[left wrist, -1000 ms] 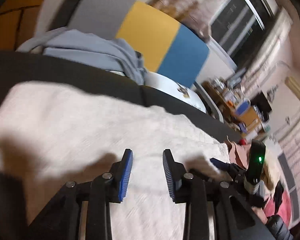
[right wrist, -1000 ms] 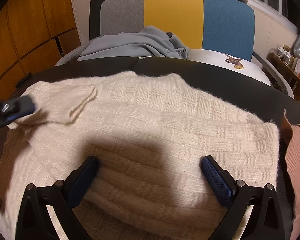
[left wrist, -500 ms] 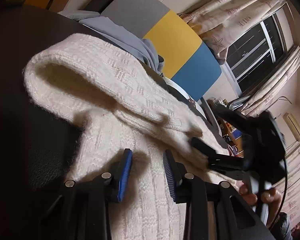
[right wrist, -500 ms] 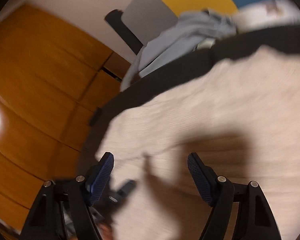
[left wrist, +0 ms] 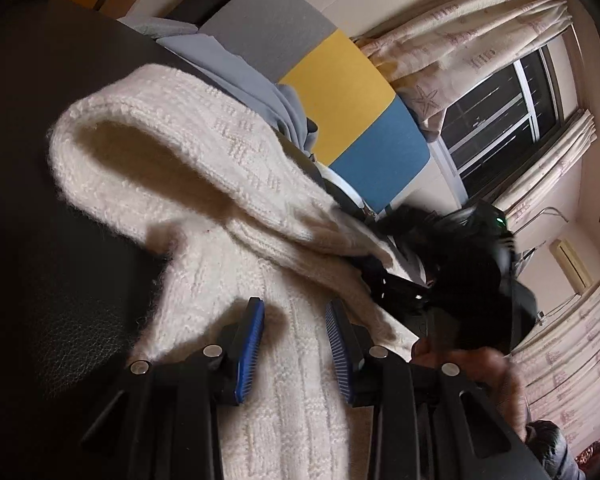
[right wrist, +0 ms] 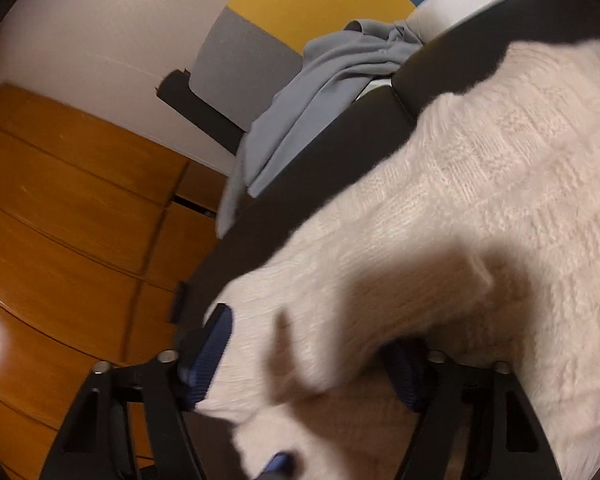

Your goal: Fold clothes

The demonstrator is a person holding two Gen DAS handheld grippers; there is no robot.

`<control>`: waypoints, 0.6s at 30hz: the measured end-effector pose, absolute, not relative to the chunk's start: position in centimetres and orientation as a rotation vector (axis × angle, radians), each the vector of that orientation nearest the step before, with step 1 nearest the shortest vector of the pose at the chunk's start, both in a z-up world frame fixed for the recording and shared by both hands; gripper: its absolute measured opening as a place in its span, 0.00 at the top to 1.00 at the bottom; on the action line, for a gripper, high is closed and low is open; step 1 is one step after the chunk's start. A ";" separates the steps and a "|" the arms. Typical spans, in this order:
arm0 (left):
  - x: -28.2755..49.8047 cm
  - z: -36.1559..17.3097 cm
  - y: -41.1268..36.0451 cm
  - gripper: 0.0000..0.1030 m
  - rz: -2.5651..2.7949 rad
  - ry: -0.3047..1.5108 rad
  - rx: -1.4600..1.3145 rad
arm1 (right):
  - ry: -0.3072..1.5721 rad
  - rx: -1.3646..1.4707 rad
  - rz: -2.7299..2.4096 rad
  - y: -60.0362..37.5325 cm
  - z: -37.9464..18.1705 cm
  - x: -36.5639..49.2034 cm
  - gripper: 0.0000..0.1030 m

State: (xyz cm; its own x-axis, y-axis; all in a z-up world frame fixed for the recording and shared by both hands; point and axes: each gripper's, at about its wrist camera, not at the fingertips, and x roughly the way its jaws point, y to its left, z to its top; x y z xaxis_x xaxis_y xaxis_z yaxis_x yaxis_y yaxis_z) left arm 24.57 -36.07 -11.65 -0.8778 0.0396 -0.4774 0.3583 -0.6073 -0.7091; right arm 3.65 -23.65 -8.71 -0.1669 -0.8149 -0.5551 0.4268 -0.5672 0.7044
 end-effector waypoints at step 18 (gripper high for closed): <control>19.4 -10.4 -38.8 0.62 -2.515 1.177 0.804 | -0.288 0.849 -1.924 -18.6 5.7 2.2 0.92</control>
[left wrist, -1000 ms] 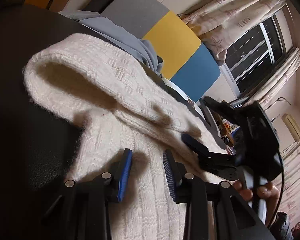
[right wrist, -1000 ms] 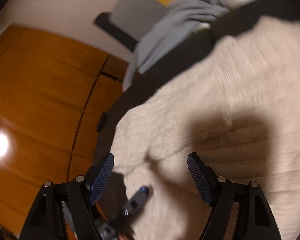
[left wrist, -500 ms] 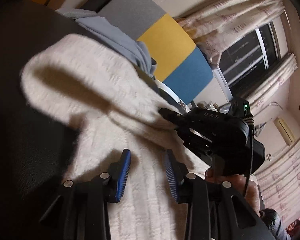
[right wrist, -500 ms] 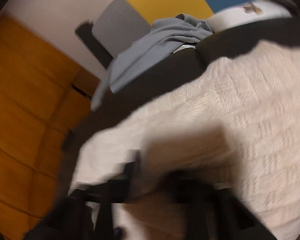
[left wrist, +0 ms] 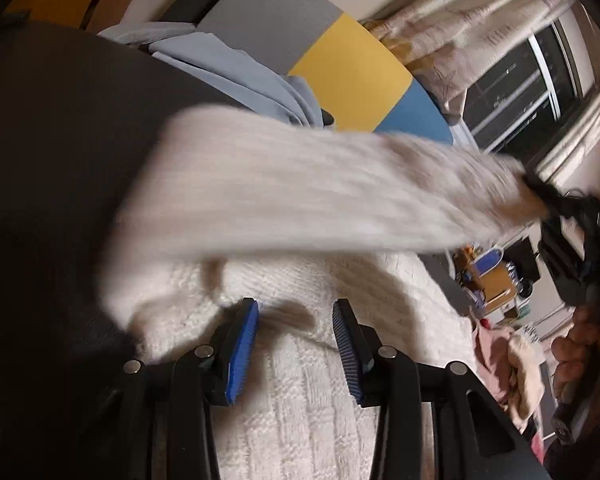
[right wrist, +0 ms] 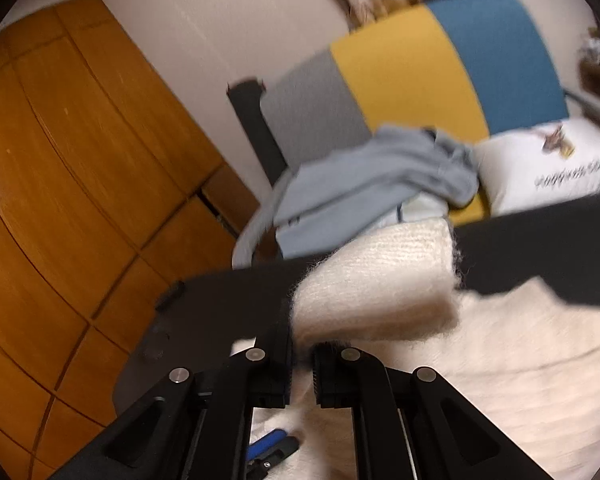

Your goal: Fold clothes

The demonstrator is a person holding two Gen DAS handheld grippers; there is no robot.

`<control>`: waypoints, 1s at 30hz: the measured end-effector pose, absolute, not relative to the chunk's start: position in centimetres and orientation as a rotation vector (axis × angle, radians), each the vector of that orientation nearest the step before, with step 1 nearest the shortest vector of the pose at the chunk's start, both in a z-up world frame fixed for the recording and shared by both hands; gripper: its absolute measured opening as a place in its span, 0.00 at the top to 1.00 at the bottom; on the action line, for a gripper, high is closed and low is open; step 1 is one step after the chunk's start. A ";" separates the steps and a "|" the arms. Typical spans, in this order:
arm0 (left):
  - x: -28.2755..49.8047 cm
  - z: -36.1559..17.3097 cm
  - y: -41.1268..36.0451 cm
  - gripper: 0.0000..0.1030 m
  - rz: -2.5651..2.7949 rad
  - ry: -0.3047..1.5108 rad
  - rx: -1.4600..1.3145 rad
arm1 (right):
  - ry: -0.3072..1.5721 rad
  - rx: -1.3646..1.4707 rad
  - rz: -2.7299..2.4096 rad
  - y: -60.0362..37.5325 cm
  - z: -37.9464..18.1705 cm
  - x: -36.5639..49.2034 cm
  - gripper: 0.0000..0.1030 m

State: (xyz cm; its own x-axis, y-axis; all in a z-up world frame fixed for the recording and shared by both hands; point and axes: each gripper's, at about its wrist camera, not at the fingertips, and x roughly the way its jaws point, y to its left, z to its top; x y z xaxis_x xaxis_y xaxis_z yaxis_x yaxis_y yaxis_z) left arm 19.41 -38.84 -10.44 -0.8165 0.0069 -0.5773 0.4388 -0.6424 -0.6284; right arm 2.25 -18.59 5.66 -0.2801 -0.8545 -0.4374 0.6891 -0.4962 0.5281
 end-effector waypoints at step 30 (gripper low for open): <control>19.1 -5.6 -37.0 0.58 -2.647 0.925 0.856 | -0.464 0.961 -2.134 -2.2 -5.0 -0.8 0.86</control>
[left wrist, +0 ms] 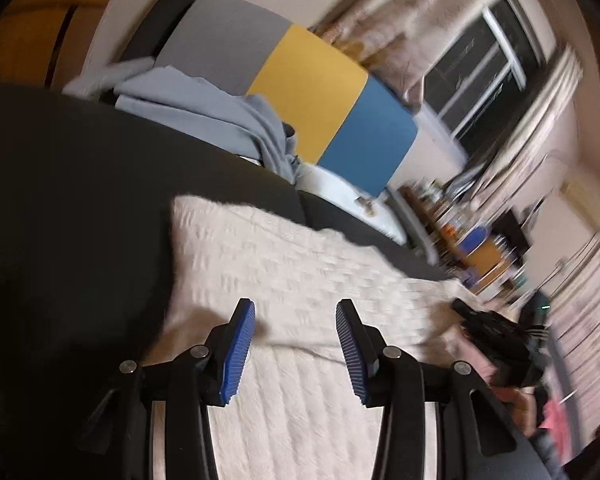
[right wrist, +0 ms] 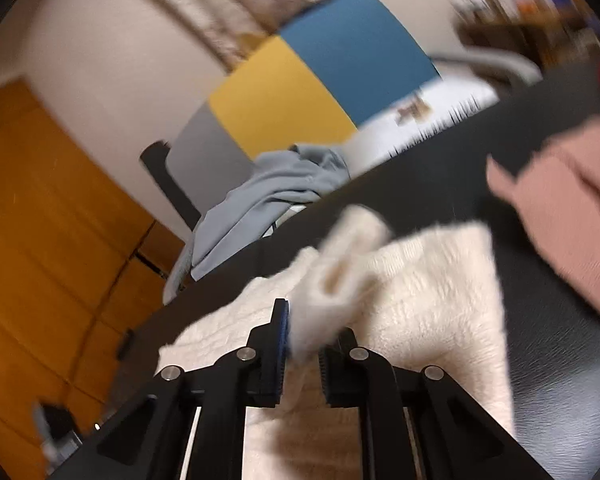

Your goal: Fold clothes

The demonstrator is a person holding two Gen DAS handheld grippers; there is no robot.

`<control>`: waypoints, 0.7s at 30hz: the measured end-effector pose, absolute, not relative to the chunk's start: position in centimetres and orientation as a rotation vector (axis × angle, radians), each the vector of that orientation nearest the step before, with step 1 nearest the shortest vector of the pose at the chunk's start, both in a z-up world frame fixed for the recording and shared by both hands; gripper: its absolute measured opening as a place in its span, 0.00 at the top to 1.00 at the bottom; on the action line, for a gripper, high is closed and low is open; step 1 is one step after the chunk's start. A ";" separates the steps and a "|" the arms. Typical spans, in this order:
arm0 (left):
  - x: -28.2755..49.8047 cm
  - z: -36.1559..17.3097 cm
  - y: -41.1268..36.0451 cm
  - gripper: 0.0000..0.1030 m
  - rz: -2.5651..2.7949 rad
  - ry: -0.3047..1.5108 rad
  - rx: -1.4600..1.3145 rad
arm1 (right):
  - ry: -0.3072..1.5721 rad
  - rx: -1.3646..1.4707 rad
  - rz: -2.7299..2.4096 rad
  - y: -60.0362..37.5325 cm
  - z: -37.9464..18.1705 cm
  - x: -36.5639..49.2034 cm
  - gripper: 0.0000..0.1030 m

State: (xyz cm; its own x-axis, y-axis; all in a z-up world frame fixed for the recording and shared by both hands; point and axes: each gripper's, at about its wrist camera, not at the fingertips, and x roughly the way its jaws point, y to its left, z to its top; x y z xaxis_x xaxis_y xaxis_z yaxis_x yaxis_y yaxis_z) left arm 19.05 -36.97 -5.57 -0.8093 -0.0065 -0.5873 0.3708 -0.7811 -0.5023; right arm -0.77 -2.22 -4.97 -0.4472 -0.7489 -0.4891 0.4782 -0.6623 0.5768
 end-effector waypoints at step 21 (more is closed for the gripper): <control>14.0 -5.0 -35.9 0.58 -2.698 0.544 1.036 | -0.277 1.167 -2.298 3.0 -7.8 1.8 0.90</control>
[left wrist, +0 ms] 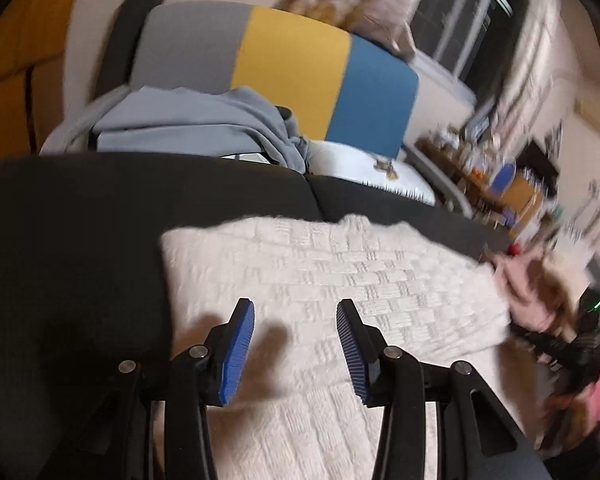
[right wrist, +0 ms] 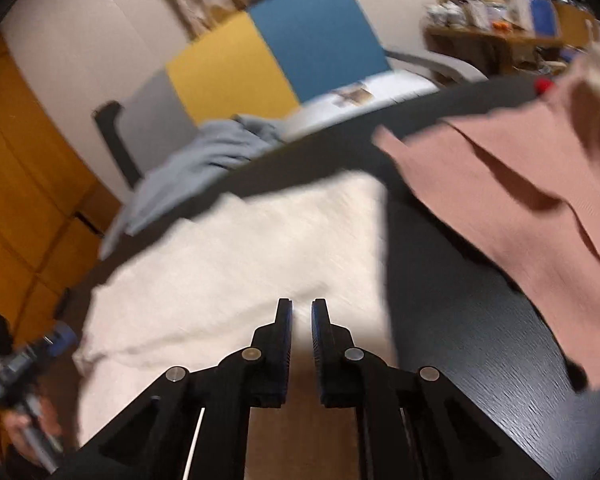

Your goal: Fold clothes

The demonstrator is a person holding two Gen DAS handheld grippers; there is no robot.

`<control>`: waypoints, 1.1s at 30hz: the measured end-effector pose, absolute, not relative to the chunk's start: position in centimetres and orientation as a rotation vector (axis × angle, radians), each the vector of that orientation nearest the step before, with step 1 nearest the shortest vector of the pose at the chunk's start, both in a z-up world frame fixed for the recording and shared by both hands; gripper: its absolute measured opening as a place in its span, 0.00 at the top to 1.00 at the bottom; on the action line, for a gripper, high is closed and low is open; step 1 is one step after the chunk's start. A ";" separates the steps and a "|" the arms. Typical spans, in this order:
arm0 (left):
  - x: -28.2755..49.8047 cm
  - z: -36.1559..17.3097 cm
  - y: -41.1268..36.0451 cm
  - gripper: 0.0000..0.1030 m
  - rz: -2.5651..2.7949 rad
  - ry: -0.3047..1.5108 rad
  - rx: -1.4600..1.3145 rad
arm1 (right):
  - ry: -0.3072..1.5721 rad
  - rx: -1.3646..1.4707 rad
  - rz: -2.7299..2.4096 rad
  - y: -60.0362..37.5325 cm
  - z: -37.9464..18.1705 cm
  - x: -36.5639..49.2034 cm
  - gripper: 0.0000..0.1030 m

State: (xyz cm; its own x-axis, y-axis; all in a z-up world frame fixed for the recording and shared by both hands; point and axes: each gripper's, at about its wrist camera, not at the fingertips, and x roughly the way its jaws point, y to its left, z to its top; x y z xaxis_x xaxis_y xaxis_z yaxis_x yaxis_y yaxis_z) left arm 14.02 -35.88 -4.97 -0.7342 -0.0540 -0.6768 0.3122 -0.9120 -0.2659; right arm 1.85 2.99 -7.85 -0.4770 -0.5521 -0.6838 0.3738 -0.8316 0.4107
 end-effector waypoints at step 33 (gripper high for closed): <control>16.2 -6.5 -37.2 0.56 -2.620 0.573 1.014 | -0.370 1.150 -2.245 2.3 -7.7 0.9 0.82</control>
State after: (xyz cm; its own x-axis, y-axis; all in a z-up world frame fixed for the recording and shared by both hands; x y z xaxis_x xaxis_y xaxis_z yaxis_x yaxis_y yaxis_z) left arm 16.18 -37.20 -6.52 -0.7172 -0.1089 -0.6883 0.3863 -0.8842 -0.2625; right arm 0.87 2.26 -7.65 -0.4575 -0.6115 -0.6456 0.3719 -0.7911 0.4857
